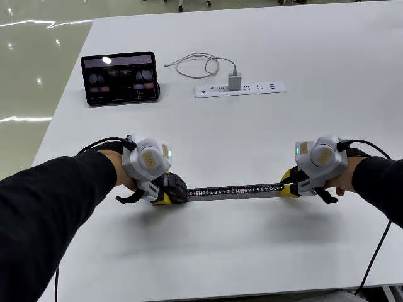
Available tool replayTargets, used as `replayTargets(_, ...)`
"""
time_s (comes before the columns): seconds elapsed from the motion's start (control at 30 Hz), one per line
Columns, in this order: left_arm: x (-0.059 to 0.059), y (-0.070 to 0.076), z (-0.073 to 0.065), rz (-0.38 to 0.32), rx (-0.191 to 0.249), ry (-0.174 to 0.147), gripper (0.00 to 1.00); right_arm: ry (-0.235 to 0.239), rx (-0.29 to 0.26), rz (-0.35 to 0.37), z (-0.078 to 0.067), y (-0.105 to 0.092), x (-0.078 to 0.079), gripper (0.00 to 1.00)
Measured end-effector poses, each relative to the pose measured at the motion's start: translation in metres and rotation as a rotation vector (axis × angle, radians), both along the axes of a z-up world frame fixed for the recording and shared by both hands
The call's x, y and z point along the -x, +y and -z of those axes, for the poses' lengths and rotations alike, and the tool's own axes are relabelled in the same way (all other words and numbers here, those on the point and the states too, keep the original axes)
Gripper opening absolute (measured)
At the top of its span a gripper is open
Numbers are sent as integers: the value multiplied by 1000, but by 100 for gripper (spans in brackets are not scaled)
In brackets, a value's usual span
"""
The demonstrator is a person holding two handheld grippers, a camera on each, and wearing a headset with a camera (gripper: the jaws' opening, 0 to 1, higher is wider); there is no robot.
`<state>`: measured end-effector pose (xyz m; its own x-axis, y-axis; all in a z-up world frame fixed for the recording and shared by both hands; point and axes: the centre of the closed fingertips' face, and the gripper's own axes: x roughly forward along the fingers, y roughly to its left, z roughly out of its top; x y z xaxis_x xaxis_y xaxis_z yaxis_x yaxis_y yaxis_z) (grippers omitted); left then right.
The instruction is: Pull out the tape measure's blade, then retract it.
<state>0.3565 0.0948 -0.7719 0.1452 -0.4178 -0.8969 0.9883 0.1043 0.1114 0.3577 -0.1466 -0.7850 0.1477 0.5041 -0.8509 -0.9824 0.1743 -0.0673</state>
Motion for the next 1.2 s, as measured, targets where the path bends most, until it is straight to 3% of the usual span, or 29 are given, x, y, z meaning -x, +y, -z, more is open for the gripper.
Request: replayTargets(1.2, 1, 0, 0, -9, 0, -4, 35, 10, 10, 18, 1, -5, -2, 10)
